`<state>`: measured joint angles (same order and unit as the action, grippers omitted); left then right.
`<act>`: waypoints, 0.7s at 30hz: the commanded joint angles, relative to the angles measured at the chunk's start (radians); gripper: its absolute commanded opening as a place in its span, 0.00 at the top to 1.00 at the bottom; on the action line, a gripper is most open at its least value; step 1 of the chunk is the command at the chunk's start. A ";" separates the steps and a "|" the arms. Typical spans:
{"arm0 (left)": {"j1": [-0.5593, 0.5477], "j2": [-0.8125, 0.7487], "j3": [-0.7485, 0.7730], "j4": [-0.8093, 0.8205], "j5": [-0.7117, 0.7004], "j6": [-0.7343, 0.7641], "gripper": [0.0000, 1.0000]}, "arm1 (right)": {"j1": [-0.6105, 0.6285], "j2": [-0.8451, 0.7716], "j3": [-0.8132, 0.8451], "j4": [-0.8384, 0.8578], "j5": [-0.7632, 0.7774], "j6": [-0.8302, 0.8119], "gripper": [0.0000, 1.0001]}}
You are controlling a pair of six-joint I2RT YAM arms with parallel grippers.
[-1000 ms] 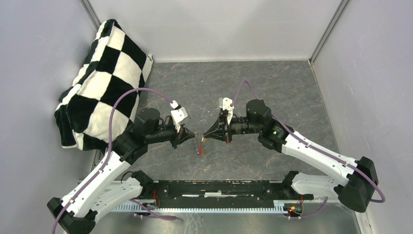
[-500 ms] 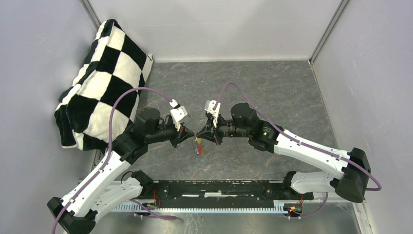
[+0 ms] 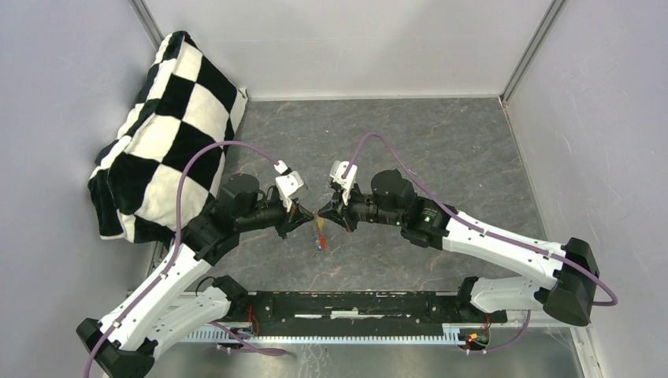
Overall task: Put the keys on the keyring
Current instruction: Insert the key onto the keyring.
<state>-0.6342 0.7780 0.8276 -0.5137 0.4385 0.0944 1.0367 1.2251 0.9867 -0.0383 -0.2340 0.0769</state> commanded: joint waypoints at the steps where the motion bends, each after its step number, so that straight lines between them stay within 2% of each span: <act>1: 0.004 -0.011 0.013 0.058 0.008 -0.037 0.98 | 0.013 0.004 0.035 0.075 0.018 -0.008 1.00; 21: 0.004 -0.020 0.010 0.057 0.014 -0.032 0.98 | 0.039 0.021 0.038 0.090 0.094 0.017 1.00</act>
<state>-0.6342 0.7757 0.8276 -0.5140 0.4381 0.0944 1.0672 1.2457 0.9871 -0.0025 -0.1875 0.0795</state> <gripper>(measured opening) 0.022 0.006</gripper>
